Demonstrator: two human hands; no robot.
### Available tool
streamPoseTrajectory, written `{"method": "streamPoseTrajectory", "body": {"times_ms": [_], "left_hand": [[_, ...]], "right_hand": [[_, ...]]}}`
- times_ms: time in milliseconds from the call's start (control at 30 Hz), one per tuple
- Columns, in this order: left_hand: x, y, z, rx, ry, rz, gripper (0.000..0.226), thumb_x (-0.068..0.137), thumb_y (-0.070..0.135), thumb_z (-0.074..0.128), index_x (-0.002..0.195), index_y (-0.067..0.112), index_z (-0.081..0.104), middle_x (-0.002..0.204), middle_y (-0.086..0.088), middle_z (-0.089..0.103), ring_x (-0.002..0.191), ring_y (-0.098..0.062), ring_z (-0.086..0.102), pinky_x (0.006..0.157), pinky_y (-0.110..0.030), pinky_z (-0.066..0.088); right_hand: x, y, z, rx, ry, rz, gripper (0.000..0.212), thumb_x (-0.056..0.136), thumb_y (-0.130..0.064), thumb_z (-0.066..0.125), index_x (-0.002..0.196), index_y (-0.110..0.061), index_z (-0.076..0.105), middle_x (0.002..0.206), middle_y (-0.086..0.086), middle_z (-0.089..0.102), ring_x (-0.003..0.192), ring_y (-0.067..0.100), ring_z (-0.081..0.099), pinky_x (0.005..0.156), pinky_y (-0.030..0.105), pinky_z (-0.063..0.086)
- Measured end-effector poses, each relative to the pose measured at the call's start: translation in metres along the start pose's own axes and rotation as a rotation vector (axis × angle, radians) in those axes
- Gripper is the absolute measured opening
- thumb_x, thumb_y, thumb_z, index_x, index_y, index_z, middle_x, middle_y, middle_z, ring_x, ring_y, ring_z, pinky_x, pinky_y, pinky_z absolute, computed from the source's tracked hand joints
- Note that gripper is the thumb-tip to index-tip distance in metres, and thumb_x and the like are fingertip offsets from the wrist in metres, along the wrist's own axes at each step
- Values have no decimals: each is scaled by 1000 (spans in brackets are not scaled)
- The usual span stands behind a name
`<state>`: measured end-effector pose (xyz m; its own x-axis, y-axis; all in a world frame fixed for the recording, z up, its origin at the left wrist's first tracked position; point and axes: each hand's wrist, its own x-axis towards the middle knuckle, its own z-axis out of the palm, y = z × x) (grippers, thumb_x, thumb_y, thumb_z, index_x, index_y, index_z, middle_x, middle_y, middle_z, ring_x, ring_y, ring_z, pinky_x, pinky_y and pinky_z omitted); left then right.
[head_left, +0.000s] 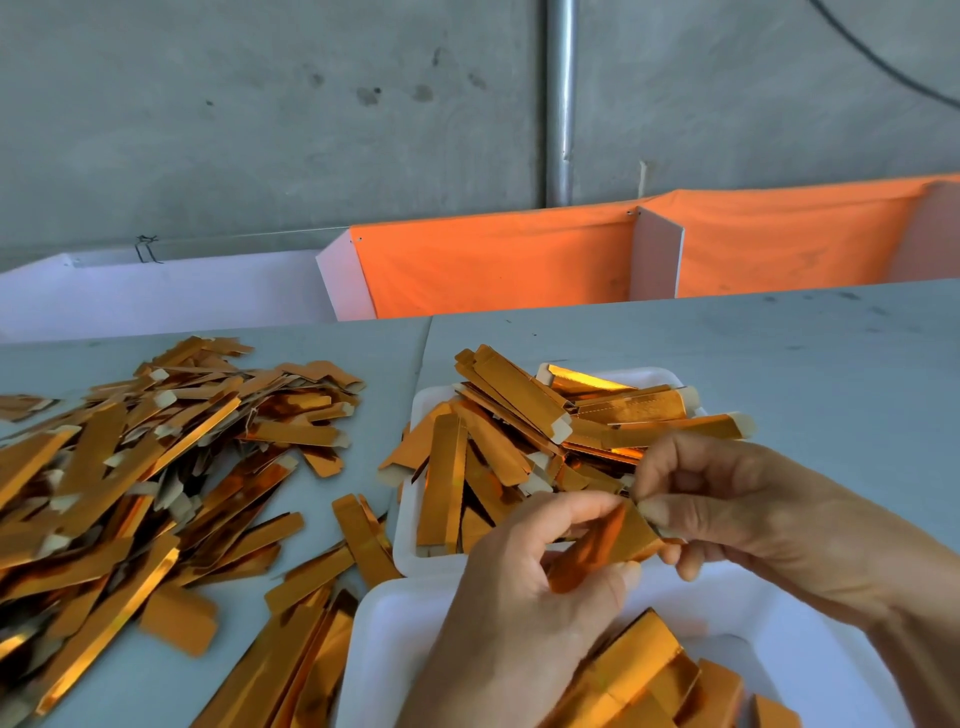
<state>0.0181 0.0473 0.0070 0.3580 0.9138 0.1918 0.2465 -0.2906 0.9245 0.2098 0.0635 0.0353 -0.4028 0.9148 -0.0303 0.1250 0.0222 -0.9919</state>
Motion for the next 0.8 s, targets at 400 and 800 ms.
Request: {"method": "streamPoseTrajectory", "body": {"times_ms": [400,800], "left_hand": [[0,-2,-4,-121,-34,0,38,71,38,67,103,57,61,106,22,66,109,5,55,77,-4,44],[0,-5,-2,-41,-27,19,39,71,41,67,106,55,59,106,21,64,107,-1,58,86,-17,48]], "right_hand": [[-3,3,-6,129,-82,-91,31,70,-34,81,86,-10,70,77,6,64,68,19,63,61,24,53],[-4,-1,-2,-61,-23,-110,21,70,-27,79,79,-13,66,68,9,64,61,18,62,59,23,51]]}}
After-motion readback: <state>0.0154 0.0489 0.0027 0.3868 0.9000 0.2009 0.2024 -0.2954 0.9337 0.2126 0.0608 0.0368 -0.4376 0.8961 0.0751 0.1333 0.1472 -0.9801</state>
